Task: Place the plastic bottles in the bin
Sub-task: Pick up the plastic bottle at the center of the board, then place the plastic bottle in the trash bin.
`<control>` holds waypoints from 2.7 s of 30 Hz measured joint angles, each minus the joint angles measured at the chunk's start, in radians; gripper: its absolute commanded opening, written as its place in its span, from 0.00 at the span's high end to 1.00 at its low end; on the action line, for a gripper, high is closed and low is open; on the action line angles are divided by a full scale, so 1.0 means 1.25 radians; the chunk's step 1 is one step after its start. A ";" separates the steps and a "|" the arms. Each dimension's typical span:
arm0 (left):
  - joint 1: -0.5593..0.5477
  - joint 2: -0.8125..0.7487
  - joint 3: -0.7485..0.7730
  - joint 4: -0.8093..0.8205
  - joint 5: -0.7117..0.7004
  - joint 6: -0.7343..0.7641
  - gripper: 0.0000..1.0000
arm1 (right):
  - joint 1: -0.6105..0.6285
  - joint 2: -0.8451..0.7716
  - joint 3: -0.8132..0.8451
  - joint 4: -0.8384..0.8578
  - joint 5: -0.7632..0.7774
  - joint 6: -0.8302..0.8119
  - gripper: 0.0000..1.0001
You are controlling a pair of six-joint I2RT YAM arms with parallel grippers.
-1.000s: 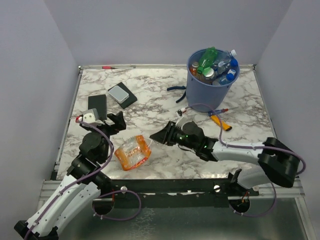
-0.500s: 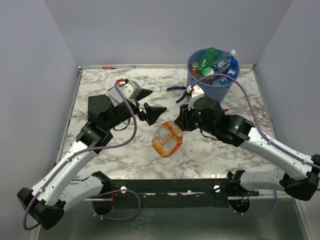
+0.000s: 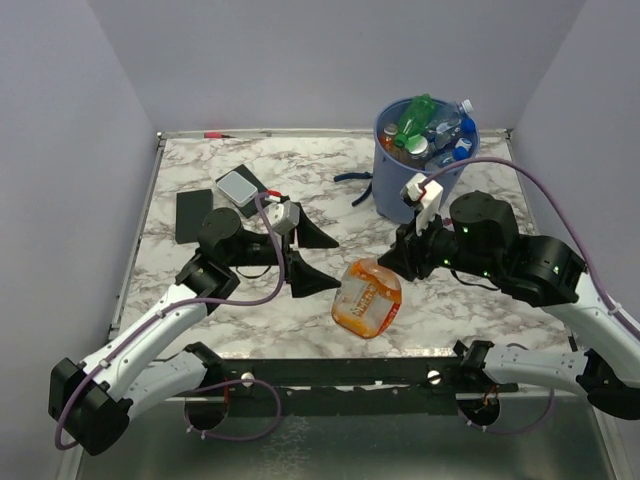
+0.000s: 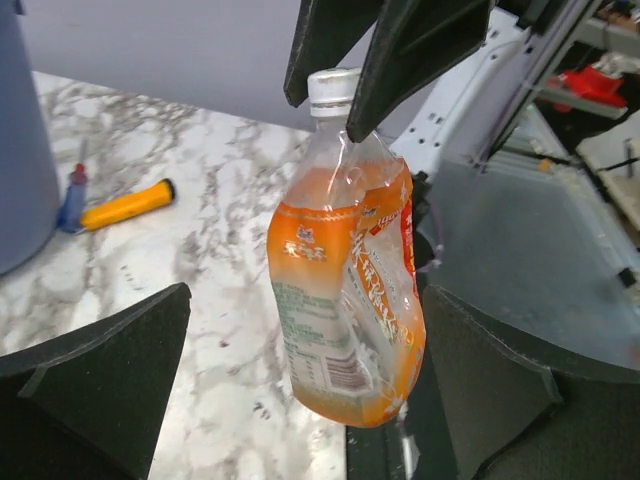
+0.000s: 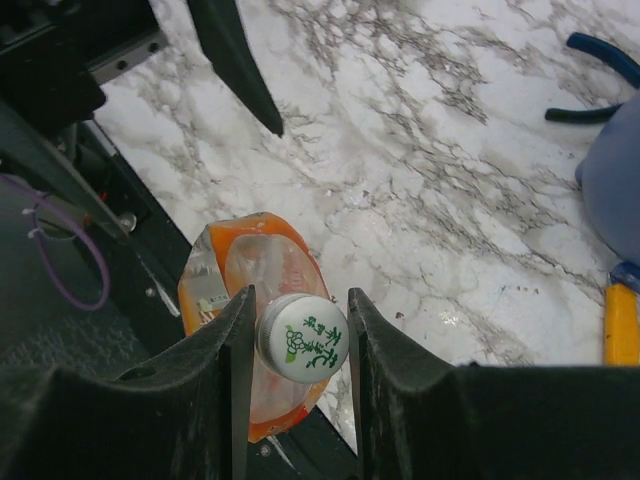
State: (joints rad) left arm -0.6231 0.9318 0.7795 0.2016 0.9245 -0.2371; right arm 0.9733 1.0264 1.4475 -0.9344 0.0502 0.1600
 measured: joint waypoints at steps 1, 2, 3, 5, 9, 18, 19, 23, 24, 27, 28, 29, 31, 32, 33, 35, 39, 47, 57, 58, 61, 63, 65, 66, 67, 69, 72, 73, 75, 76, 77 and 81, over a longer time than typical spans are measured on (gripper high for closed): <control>-0.002 0.007 -0.015 0.038 0.015 -0.035 0.01 | 0.000 -0.010 -0.004 0.005 -0.018 -0.009 1.00; -0.004 0.013 -0.022 0.064 0.024 -0.062 0.01 | 0.000 -0.020 -0.009 0.011 -0.035 -0.018 1.00; -0.007 0.022 -0.029 0.092 0.032 -0.092 0.01 | 0.000 -0.027 -0.013 0.017 -0.050 -0.026 1.00; -0.022 0.040 -0.033 0.143 0.047 -0.145 0.01 | 0.000 -0.033 -0.019 0.030 -0.073 -0.040 1.00; -0.065 0.056 -0.033 0.201 0.060 -0.209 0.01 | 0.000 -0.027 -0.030 0.063 -0.104 -0.063 1.00; -0.107 0.087 -0.064 0.245 0.065 -0.249 0.01 | 0.000 0.013 -0.016 0.092 -0.140 -0.112 1.00; -0.108 0.089 -0.069 0.244 0.065 -0.250 0.01 | 0.000 0.021 -0.008 0.095 -0.141 -0.120 1.00; -0.110 0.087 -0.077 0.224 0.043 -0.233 0.01 | 0.000 0.037 0.010 0.105 -0.142 -0.135 1.00; -0.111 0.082 -0.077 0.211 0.027 -0.222 0.01 | 0.000 0.037 0.013 0.107 -0.142 -0.138 1.00; -0.111 0.062 -0.077 0.193 -0.013 -0.201 0.01 | 0.000 0.035 0.013 0.112 -0.142 -0.144 1.00; -0.111 0.056 -0.077 0.192 -0.020 -0.195 0.01 | 0.000 0.033 0.013 0.116 -0.142 -0.144 1.00; -0.111 0.053 -0.076 0.192 -0.022 -0.190 0.02 | 0.000 0.030 0.013 0.121 -0.142 -0.144 1.00; -0.111 0.056 -0.076 0.191 -0.021 -0.186 0.10 | 0.000 0.020 0.010 0.137 -0.142 -0.145 1.00; -0.111 0.060 -0.076 0.191 -0.020 -0.186 0.13 | 0.000 0.013 0.007 0.149 -0.143 -0.145 1.00; -0.111 0.069 -0.076 0.190 -0.016 -0.186 0.18 | 0.000 0.005 0.004 0.160 -0.144 -0.145 1.00; -0.111 0.080 -0.076 0.190 -0.013 -0.187 0.29 | 0.000 -0.005 0.001 0.180 -0.148 -0.145 1.00; -0.111 0.092 -0.076 0.190 -0.010 -0.193 0.56 | 0.000 -0.004 -0.003 0.218 -0.161 -0.146 1.00; -0.116 0.075 -0.076 0.199 -0.028 -0.203 0.71 | -0.002 0.003 -0.007 0.239 -0.157 -0.107 0.16; -0.115 0.057 -0.086 0.398 -0.144 -0.313 0.72 | -0.002 -0.250 -0.250 0.373 -0.065 0.047 0.08; -0.115 0.057 -0.086 0.415 -0.150 -0.325 0.72 | -0.002 -0.277 -0.277 0.389 -0.062 0.062 0.08; -0.116 0.067 -0.086 0.470 -0.156 -0.355 0.71 | -0.002 -0.307 -0.329 0.440 -0.060 0.107 0.09; -0.116 0.079 -0.086 0.498 -0.156 -0.375 0.71 | -0.002 -0.300 -0.355 0.477 -0.059 0.133 0.10; -0.117 0.088 -0.086 0.513 -0.156 -0.391 0.71 | -0.002 -0.285 -0.376 0.511 -0.049 0.158 0.11; -0.118 0.091 -0.086 0.518 -0.157 -0.397 0.71 | -0.002 -0.279 -0.385 0.530 -0.042 0.168 0.12; -0.119 0.092 -0.086 0.521 -0.157 -0.402 0.71 | -0.002 -0.273 -0.395 0.551 -0.035 0.179 0.13; -0.126 0.092 -0.086 0.531 -0.157 -0.410 0.71 | -0.002 -0.255 -0.406 0.592 -0.031 0.195 0.16; -0.131 0.091 -0.086 0.540 -0.157 -0.417 0.70 | -0.002 -0.216 -0.406 0.646 -0.032 0.211 0.36; -0.131 0.091 -0.086 0.540 -0.158 -0.418 0.69 | -0.002 -0.205 -0.406 0.661 -0.033 0.215 0.46; -0.131 0.091 -0.086 0.540 -0.164 -0.419 0.57 | -0.001 -0.186 -0.406 0.687 -0.041 0.227 0.59; -0.131 0.091 -0.087 0.540 -0.168 -0.420 0.43 | 0.001 -0.182 -0.407 0.700 -0.049 0.232 0.63; -0.131 0.091 -0.088 0.540 -0.172 -0.423 0.25 | 0.001 -0.181 -0.409 0.708 -0.053 0.232 0.65; -0.132 0.068 -0.100 0.550 -0.190 -0.418 0.01 | 0.001 -0.191 -0.413 0.714 -0.046 0.239 0.67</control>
State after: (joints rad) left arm -0.7883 1.0164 0.6548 0.8890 0.6872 -0.7593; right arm 0.9741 0.7872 0.9314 -0.0422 -0.0071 0.4591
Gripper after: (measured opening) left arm 0.923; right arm 0.401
